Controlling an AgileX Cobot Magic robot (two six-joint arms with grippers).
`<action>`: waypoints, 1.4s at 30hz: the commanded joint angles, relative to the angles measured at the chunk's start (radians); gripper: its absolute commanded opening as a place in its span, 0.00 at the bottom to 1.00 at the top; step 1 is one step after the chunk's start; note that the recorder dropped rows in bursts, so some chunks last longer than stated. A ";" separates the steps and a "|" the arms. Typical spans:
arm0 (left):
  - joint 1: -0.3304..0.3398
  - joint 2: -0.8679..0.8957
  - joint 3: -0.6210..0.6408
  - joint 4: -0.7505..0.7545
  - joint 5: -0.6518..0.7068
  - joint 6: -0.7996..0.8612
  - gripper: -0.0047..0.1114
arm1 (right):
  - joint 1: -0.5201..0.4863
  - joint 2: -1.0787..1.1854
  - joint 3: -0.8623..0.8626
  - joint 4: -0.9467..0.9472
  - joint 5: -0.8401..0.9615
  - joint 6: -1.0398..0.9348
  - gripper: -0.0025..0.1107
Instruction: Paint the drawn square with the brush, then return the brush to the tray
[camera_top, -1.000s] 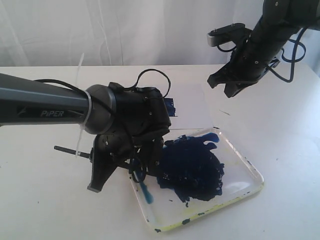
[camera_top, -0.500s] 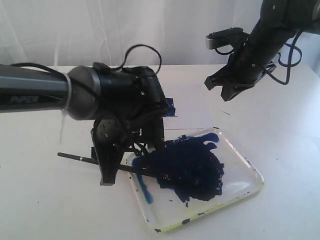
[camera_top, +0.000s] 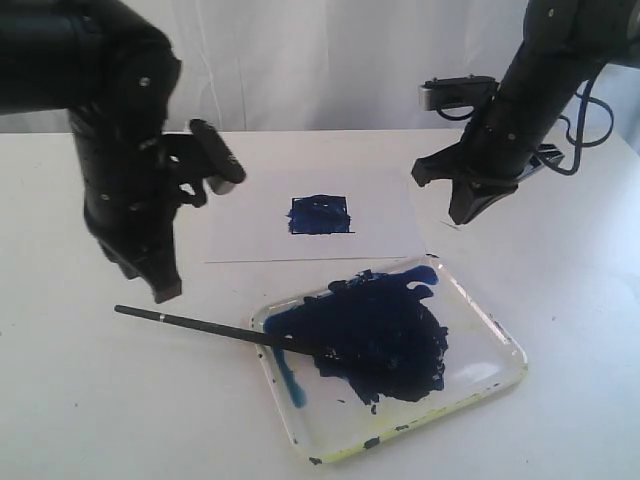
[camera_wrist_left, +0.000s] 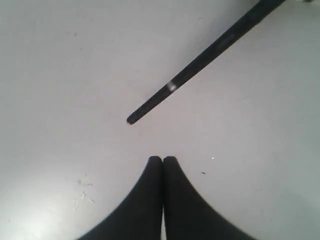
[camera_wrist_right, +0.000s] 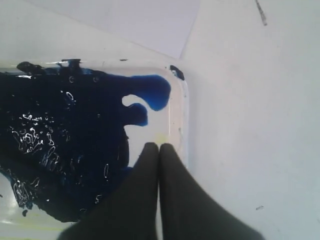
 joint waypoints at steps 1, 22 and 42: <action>0.161 -0.038 0.097 -0.038 -0.038 -0.022 0.04 | -0.044 -0.013 0.004 0.003 0.001 0.036 0.02; 0.684 -0.072 0.140 -0.445 -0.057 -0.146 0.04 | -0.281 -0.242 0.344 0.002 -0.115 -0.040 0.02; 0.684 -0.714 0.319 -0.328 -0.050 -0.152 0.04 | -0.280 -0.967 0.603 -0.008 -0.167 -0.049 0.02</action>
